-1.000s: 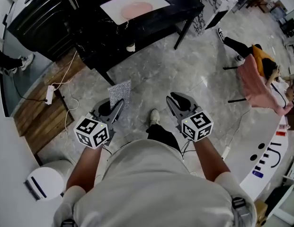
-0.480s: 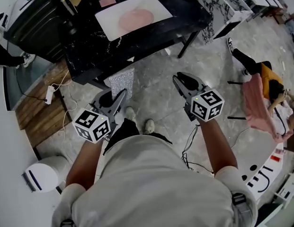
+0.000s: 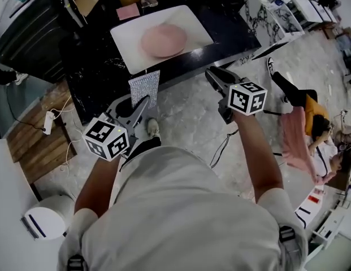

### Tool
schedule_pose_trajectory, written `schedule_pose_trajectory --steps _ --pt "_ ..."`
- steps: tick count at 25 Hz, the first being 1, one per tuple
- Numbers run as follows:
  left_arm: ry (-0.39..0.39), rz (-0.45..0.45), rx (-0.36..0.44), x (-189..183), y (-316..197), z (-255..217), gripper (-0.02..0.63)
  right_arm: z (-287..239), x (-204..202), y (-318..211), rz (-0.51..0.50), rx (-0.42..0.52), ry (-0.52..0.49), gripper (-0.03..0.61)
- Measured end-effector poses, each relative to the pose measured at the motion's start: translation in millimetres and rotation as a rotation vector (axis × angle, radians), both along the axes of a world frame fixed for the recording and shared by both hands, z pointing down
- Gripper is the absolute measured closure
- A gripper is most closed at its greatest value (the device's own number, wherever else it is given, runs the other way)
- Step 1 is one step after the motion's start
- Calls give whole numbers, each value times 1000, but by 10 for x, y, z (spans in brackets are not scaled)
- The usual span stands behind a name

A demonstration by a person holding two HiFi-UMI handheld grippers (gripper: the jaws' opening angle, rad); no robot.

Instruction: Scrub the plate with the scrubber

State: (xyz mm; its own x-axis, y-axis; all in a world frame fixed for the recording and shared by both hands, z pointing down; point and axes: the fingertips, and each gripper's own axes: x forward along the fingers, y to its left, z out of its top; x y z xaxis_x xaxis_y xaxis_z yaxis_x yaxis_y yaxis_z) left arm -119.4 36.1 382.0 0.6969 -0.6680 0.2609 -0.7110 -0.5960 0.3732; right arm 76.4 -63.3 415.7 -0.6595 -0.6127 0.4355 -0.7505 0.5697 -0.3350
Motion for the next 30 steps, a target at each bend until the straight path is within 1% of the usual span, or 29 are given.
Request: schedule_pose_trajectory --steps 5,6,10,14,16,19,23,26,30 --pt "-31 36 22 -165 -710 12 545 254 -156 -979 11 -74 62 515" --pt "-32 33 20 -196 -825 26 545 324 -202 -1147 7 -94 66 503" --pt "-26 -15 4 -291 -1157 74 545 652 -355 -1720 -29 -195 105 503" --pt "-54 -62 5 -338 -1440 109 545 1114 -401 -2254 -60 -316 168 503" --pt "-58 -101 -2 -342 -1573 133 545 1370 -404 -2474 -73 -386 200 497" --pt "-58 -157 -18 -313 -1724 163 545 1748 -397 -2699 -80 -504 248 495" --pt "-66 -196 -31 -220 -1901 202 545 2176 -355 -2869 -70 -628 308 483" --pt "-62 -220 -41 -131 -2030 231 545 2394 -324 -2931 -78 -685 329 483" --pt "-69 -244 -44 -60 -2134 235 545 2579 -326 -2970 -76 -727 330 483"
